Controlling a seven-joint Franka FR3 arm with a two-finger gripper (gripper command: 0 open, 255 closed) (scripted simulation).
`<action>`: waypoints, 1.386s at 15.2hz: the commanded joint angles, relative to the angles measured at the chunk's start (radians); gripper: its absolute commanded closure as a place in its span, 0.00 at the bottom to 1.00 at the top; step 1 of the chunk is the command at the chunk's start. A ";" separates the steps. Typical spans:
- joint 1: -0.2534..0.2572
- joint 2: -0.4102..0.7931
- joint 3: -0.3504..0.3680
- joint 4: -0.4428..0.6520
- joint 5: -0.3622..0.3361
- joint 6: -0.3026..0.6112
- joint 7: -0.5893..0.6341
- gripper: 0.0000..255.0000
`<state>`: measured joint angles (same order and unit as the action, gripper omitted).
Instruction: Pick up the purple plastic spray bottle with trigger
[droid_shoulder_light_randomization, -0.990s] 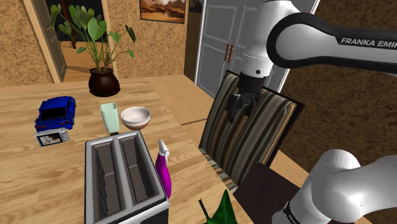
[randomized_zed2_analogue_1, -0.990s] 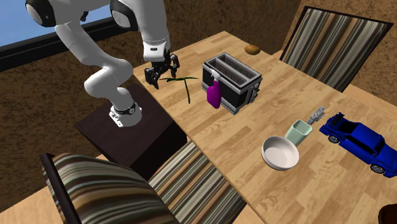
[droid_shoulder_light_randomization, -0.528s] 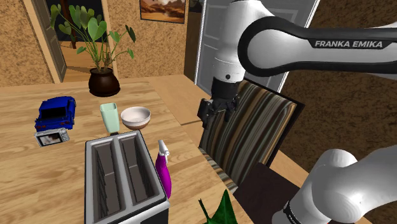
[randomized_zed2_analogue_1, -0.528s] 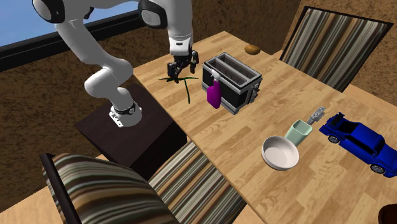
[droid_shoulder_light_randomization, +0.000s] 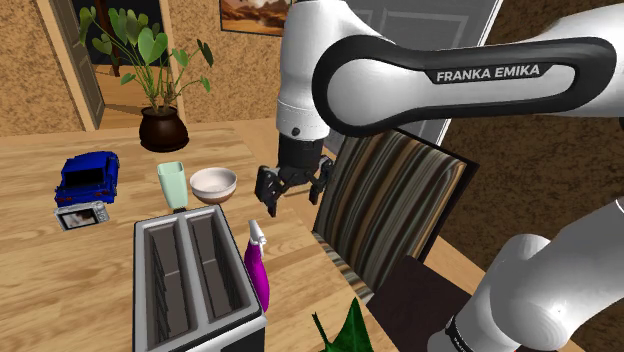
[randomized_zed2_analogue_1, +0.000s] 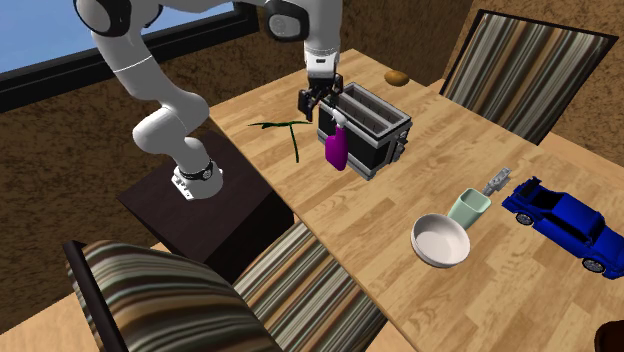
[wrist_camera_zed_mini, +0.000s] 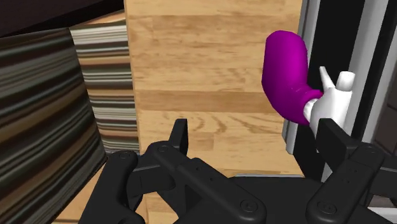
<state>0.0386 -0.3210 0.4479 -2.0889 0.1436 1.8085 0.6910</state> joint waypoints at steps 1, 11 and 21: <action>-0.002 0.083 0.044 0.065 -0.029 0.020 0.069 0.00; 0.009 0.232 0.110 0.110 -0.105 0.112 0.190 0.00; 0.011 0.239 0.112 0.092 -0.109 0.136 0.195 1.00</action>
<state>0.0493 -0.0829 0.5602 -1.9959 0.0349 1.9451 0.8858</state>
